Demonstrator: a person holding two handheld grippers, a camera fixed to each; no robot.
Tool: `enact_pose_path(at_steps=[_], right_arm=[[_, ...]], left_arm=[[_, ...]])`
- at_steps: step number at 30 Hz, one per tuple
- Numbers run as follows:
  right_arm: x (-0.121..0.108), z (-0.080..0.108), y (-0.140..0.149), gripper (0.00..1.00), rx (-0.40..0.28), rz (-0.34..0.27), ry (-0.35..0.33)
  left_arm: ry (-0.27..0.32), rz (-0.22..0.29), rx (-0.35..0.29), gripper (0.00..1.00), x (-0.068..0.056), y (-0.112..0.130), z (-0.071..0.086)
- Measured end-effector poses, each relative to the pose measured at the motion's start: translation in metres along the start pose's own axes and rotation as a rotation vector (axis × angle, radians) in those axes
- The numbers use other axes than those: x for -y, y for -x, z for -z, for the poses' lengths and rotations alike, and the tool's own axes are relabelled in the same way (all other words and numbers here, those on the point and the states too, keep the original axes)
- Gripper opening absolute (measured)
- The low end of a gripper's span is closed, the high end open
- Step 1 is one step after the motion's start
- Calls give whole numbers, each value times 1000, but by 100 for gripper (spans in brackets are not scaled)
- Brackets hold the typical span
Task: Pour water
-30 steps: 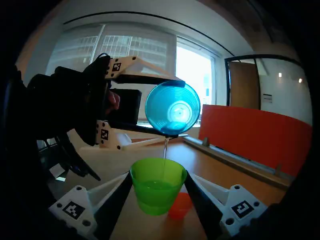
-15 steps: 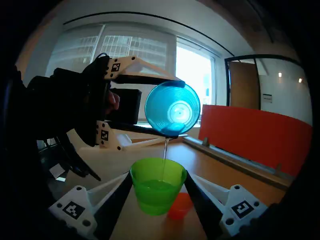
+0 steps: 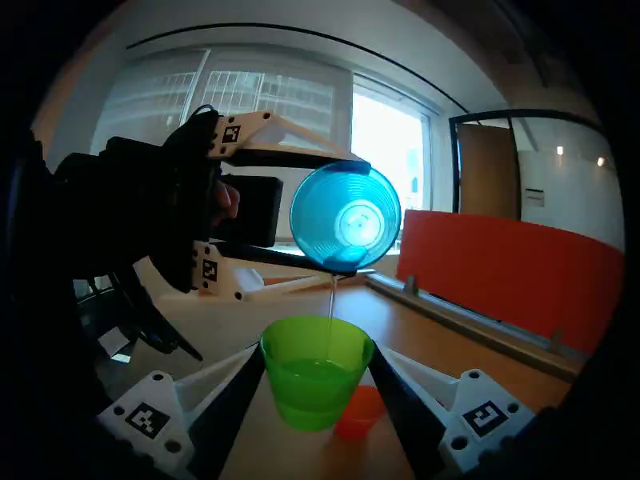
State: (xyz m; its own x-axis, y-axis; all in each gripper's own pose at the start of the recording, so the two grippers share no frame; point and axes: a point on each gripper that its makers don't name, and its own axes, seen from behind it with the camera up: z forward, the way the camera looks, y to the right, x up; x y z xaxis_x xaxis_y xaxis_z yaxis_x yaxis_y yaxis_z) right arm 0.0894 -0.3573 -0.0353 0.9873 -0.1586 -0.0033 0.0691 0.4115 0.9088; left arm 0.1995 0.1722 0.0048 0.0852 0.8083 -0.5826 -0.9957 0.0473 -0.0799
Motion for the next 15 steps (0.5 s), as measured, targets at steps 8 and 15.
enact_pose_path(at_steps=[8,15], right_arm=[[0,0,-1,92,-2,0,1],[-1,1,-2,92,-4,2,2]], left_arm=[[1,-5,4,86,2,4,-3],[-3,-8,4,86,3,2,0]])
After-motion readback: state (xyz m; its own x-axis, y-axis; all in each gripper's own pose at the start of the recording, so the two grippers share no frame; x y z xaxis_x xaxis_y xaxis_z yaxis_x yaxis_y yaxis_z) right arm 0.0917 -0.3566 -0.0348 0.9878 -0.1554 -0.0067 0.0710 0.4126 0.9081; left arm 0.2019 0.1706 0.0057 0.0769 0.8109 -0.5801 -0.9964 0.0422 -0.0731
